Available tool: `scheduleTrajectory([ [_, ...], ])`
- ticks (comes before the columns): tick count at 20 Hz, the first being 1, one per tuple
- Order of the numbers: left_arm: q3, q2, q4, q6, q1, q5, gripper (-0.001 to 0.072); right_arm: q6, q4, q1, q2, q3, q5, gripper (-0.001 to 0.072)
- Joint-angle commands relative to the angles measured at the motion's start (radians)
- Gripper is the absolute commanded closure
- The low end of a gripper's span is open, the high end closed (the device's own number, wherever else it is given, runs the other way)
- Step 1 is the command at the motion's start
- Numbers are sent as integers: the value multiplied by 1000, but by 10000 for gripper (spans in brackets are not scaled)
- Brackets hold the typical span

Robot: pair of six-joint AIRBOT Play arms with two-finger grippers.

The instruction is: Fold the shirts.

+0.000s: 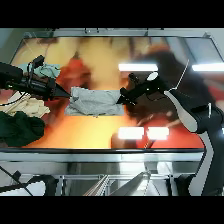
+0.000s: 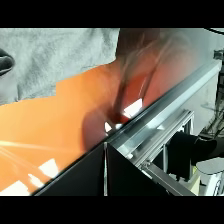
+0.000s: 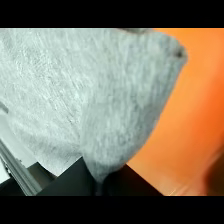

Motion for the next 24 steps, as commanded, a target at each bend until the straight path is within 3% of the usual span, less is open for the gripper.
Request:
scheduleTrajectory([
  [1,0,1,1,1,1,12,687,-12,-13,-36,92,11,39,697],
  [4,0,1,1,1,1,12,687,97,-271,-208,250,112,186,697],
  [7,0,1,1,2,0,11,687,259,-526,-486,383,175,211,697],
  [10,0,1,2,2,0,7,687,298,-563,-763,394,143,287,697],
  [13,0,1,2,2,-2,8,687,298,-716,-958,401,-9,350,697],
  [15,0,1,2,1,-3,8,687,298,-799,-1062,436,-166,289,699],
  [19,0,1,4,2,-16,8,687,298,-804,-1247,535,-476,9,699],
  [24,0,0,4,2,-59,-5,688,320,-804,-1368,655,-749,-175,699],
])
